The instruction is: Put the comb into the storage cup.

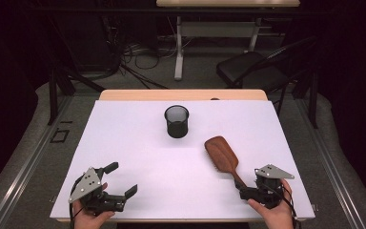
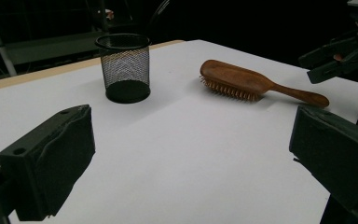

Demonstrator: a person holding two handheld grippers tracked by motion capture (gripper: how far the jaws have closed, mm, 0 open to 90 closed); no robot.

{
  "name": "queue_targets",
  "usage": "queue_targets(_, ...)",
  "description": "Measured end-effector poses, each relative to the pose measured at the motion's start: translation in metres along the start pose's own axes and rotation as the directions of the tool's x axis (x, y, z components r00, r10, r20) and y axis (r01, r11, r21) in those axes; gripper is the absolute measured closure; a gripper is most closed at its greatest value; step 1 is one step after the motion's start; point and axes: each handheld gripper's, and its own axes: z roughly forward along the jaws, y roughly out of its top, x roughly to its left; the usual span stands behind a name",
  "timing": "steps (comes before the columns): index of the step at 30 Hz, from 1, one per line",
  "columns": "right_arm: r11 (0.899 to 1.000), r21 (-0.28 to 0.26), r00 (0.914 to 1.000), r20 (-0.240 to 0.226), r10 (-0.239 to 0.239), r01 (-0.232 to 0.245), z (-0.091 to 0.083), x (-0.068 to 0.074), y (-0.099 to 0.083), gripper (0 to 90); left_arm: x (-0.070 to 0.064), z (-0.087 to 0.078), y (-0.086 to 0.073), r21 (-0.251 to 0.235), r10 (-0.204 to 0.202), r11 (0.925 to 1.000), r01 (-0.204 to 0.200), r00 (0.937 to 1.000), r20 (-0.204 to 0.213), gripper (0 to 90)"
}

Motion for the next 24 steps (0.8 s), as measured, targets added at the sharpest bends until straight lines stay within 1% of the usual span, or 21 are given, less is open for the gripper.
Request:
queue_targets(1,1.0,0.014,1.0,0.0,0.0,0.0,0.001,-0.001,0.001,15.0,0.0,0.0,0.0,0.001,-0.002,1.0,0.002,1.0,-0.003,0.2)
queue_targets(2,1.0,0.025,1.0,0.003,-0.004,0.004,0.002,-0.002,0.002,15.0,0.0,0.001,0.0,0.0,-0.002,1.0,0.002,1.0,0.003,0.2)
queue_targets(4,0.998,0.065,0.9999,-0.003,-0.015,0.015,0.004,-0.003,0.004,15.3,0.0,0.001,-0.001,0.005,-0.002,1.0,0.002,1.0,0.006,0.2)
queue_targets(5,0.997,0.075,0.9998,0.0,-0.018,0.018,0.005,-0.004,0.004,15.5,0.001,0.002,-0.001,0.005,-0.003,1.0,0.003,1.0,0.005,0.2)
queue_targets(8,0.992,0.118,0.9991,0.01,-0.041,0.039,0.008,-0.004,0.007,16.3,0.001,0.002,-0.001,0.006,-0.004,1.0,0.004,1.0,0.005,0.2)
queue_targets(10,0.988,0.144,0.9985,0.007,-0.054,0.052,0.01,-0.004,0.009,16.3,0.0,0.002,-0.001,0.007,-0.002,1.0,0.002,1.0,0.005,0.2)
queue_targets(12,0.987,0.153,0.9983,0.006,-0.059,0.057,0.012,-0.004,0.01,16.5,0.0,0.002,-0.001,0.009,0.001,1.0,-0.001,1.0,0.004,0.2)
queue_targets(14,0.985,0.166,0.9987,-0.003,-0.051,0.051,0.013,-0.004,0.012,16.8,0.0,0.002,-0.001,0.013,0.003,0.9999,-0.003,1.0,0.002,0.2)
queue_targets(15,0.985,0.167,0.9986,-0.004,-0.052,0.052,0.014,-0.004,0.013,16.8,-0.001,0.002,-0.001,0.013,0.003,0.9999,-0.003,1.0,-0.005,0.2)
queue_targets(18,0.981,0.187,0.9989,-0.006,-0.046,0.046,0.016,-0.003,0.016,16.7,0.0,0.002,-0.001,0.011,0.002,0.9999,-0.002,1.0,0.0,0.2)
queue_targets(21,0.977,0.207,0.9985,-0.003,-0.055,0.054,0.018,-0.003,0.019,16.9,0.0,0.002,-0.001,0.011,0.001,0.9999,-0.001,1.0,0.002,0.2)
queue_targets(22,0.978,0.201,0.9984,-0.003,-0.057,0.056,0.019,-0.003,0.02,17.2,0.0,0.002,-0.001,0.01,0.002,0.9999,-0.002,1.0,0.004,0.2)
queue_targets(24,0.975,0.213,0.9976,0.001,-0.069,0.067,0.02,-0.003,0.022,17.3,0.0,0.002,-0.001,0.01,0.001,0.9999,-0.001,1.0,0.004,0.2)
